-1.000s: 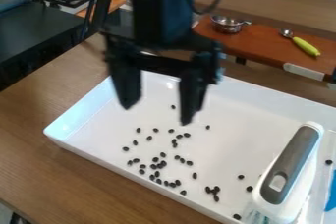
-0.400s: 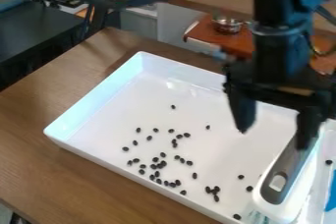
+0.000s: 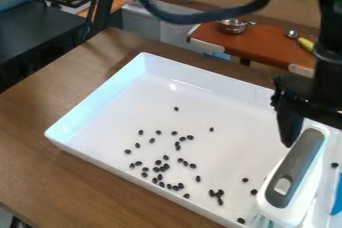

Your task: Sweep into pile

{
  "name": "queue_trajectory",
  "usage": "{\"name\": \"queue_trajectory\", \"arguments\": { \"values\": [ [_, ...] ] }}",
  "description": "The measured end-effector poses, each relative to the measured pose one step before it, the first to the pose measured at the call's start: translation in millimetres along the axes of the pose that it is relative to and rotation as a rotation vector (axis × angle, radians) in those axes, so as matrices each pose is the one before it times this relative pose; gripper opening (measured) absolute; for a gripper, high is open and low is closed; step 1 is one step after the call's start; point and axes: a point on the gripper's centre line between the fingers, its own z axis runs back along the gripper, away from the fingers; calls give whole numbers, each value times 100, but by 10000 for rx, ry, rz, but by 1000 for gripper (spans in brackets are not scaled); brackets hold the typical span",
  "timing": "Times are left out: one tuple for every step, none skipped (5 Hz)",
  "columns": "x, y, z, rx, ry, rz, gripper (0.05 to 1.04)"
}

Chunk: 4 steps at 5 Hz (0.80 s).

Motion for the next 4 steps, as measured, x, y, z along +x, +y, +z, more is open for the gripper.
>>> {"name": "queue_trajectory", "arguments": {
  "values": [
    [503,201,-1488,782,118,85,999],
    [235,-179,-467,368,-12,-11,999],
    [-42,10,-536,133,224,78,999],
    [-49,178,-288,86,95,148,945]
  ]
}}
